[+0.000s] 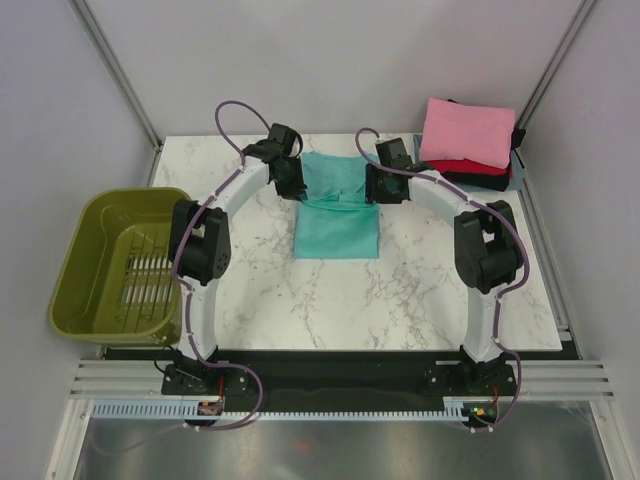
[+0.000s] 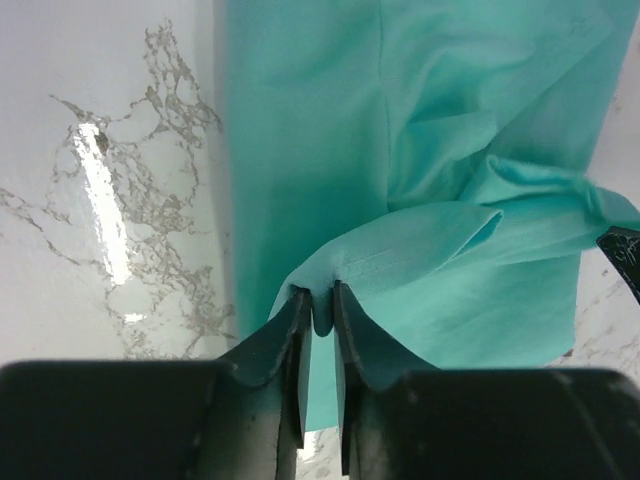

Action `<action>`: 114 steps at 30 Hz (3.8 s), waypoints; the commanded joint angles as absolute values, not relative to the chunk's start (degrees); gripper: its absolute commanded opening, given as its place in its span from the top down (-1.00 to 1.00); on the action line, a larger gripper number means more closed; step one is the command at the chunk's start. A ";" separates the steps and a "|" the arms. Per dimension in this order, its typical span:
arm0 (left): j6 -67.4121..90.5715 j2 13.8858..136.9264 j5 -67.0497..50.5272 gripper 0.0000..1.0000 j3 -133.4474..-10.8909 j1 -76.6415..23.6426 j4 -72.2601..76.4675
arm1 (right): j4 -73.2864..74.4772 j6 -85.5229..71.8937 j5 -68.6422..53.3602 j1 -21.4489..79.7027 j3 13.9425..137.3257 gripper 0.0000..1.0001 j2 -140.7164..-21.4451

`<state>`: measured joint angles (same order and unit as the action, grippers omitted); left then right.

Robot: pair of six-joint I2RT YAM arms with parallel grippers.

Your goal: Fold and stack the t-shirts

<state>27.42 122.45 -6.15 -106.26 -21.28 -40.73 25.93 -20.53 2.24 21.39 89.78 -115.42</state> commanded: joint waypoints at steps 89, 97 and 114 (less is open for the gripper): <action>44.21 96.59 -5.18 0.32 -42.80 -24.17 6.42 | -4.39 -25.40 -23.47 18.72 46.67 1.00 -104.06; 42.02 93.53 -4.13 0.96 -42.89 -26.54 5.28 | -2.65 -25.75 -23.91 18.28 47.02 1.00 -103.63; 45.79 50.65 -3.16 0.96 -35.51 -36.12 -25.74 | 24.84 -34.45 -26.02 19.51 37.34 1.00 -64.10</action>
<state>43.72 54.85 -4.64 -36.07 -35.59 -17.82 15.07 -32.86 -28.36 19.86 35.51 -71.64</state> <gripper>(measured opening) 0.033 0.018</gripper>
